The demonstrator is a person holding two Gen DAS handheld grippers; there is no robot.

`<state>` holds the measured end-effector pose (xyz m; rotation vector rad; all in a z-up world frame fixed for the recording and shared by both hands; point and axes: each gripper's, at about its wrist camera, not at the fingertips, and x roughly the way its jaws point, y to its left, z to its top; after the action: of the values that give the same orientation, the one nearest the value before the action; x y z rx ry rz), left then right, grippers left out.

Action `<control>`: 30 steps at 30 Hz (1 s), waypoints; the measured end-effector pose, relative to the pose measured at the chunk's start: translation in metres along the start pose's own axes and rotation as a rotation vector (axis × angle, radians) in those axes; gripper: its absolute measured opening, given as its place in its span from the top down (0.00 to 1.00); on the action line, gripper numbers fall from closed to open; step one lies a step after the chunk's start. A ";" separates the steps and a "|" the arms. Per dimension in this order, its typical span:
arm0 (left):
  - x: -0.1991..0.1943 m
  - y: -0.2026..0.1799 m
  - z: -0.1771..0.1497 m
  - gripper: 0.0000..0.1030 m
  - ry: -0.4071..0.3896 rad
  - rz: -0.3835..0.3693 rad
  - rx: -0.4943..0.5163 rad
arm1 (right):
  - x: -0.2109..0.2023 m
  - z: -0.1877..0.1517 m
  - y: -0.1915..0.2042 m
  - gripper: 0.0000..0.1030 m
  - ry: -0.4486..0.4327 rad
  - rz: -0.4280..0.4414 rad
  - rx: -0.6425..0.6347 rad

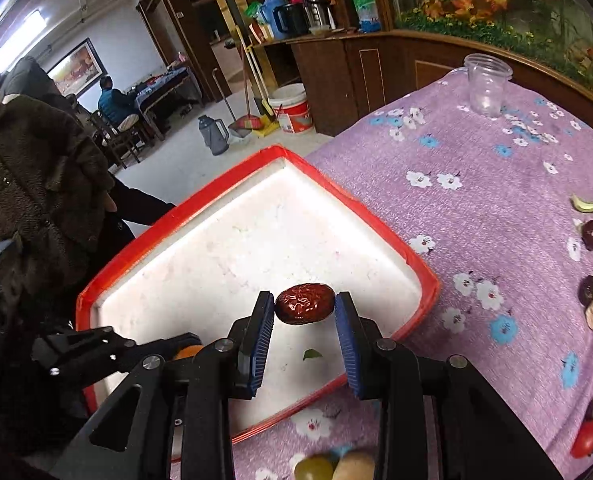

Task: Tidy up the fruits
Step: 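Carry the date and orange over the red-rimmed tray and open both grippers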

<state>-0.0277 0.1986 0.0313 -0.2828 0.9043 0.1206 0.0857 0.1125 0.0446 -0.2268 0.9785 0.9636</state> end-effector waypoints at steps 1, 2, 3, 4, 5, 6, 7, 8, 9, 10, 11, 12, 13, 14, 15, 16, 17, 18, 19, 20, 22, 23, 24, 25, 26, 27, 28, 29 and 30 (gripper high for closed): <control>0.003 0.000 0.001 0.70 0.016 0.003 -0.004 | 0.003 0.000 0.001 0.69 0.005 -0.002 -0.006; 0.004 0.001 0.001 0.70 0.028 0.006 -0.008 | 0.008 0.000 0.001 0.69 0.007 -0.002 -0.013; 0.006 0.001 0.001 0.70 0.040 0.010 -0.010 | 0.010 0.000 0.002 0.69 0.009 -0.003 -0.017; 0.008 0.001 0.002 0.70 0.047 0.011 -0.011 | 0.012 -0.001 0.001 0.69 0.012 -0.004 -0.020; 0.009 0.001 0.003 0.69 0.051 0.012 -0.012 | 0.014 0.000 0.002 0.69 0.014 -0.005 -0.023; 0.009 0.001 0.003 0.69 0.055 0.015 -0.012 | 0.017 -0.001 0.001 0.69 0.015 -0.006 -0.025; 0.010 0.001 0.003 0.69 0.059 0.019 -0.010 | 0.019 -0.001 0.002 0.69 0.017 -0.007 -0.026; 0.011 0.001 0.003 0.69 0.063 0.024 -0.011 | 0.021 -0.003 0.001 0.69 0.023 -0.015 -0.029; 0.011 0.000 0.003 0.69 0.066 0.029 -0.010 | 0.023 -0.003 0.001 0.69 0.026 -0.022 -0.031; 0.010 -0.001 0.003 0.69 0.065 0.035 -0.007 | 0.024 -0.004 0.000 0.68 0.028 -0.026 -0.032; 0.011 -0.002 0.003 0.69 0.065 0.039 -0.005 | 0.025 -0.004 -0.001 0.68 0.029 -0.028 -0.030; 0.011 -0.003 0.002 0.69 0.064 0.042 -0.002 | 0.026 -0.005 -0.003 0.68 0.034 -0.029 -0.021; 0.011 -0.003 0.002 0.69 0.064 0.044 -0.002 | 0.026 -0.005 -0.005 0.68 0.035 -0.027 -0.012; 0.010 -0.003 0.003 0.69 0.063 0.045 -0.003 | 0.025 -0.005 -0.006 0.68 0.030 -0.030 -0.013; 0.010 -0.004 0.003 0.69 0.062 0.047 -0.003 | 0.024 -0.005 -0.005 0.68 0.026 -0.034 -0.015; 0.010 -0.004 0.003 0.69 0.061 0.049 -0.002 | 0.023 -0.005 -0.005 0.67 0.023 -0.039 -0.019; 0.011 -0.005 0.003 0.69 0.061 0.051 -0.002 | 0.022 -0.006 -0.005 0.66 0.023 -0.041 -0.017; 0.010 -0.005 0.002 0.69 0.059 0.055 0.001 | 0.020 -0.006 -0.004 0.61 0.023 -0.041 -0.014; 0.010 -0.005 0.002 0.69 0.058 0.057 0.002 | 0.018 -0.007 -0.004 0.55 0.020 -0.043 -0.011; 0.010 -0.005 0.002 0.66 0.058 0.059 0.002 | 0.014 -0.008 -0.001 0.52 0.014 -0.044 -0.009; 0.010 -0.005 0.001 0.51 0.059 0.054 -0.002 | 0.008 -0.008 0.000 0.42 -0.002 -0.045 -0.007; 0.008 -0.004 0.000 0.48 0.053 0.045 -0.007 | 0.002 -0.009 0.000 0.41 -0.010 -0.044 -0.005; 0.006 -0.004 -0.001 0.48 0.043 0.042 -0.011 | -0.003 -0.010 0.000 0.41 -0.018 -0.044 0.000; 0.004 -0.004 -0.001 0.46 0.037 0.040 -0.012 | -0.009 -0.011 0.000 0.41 -0.026 -0.042 0.006; 0.002 -0.004 -0.002 0.45 0.031 0.039 -0.014 | -0.015 -0.013 0.000 0.40 -0.035 -0.039 0.013; 0.000 -0.004 -0.002 0.45 0.026 0.042 -0.015 | -0.020 -0.015 -0.001 0.34 -0.045 -0.037 0.020; -0.002 -0.005 -0.002 0.44 0.018 0.043 -0.016 | -0.026 -0.017 -0.001 0.28 -0.055 -0.035 0.029; -0.003 -0.005 -0.003 0.44 0.017 0.044 -0.018 | -0.034 -0.020 -0.002 0.27 -0.069 -0.031 0.037; -0.004 -0.006 -0.003 0.44 0.015 0.046 -0.019 | -0.042 -0.024 -0.003 0.25 -0.084 -0.027 0.044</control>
<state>-0.0315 0.1918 0.0341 -0.2806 0.9253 0.1699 0.0654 0.0722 0.0629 -0.1609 0.9164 0.9185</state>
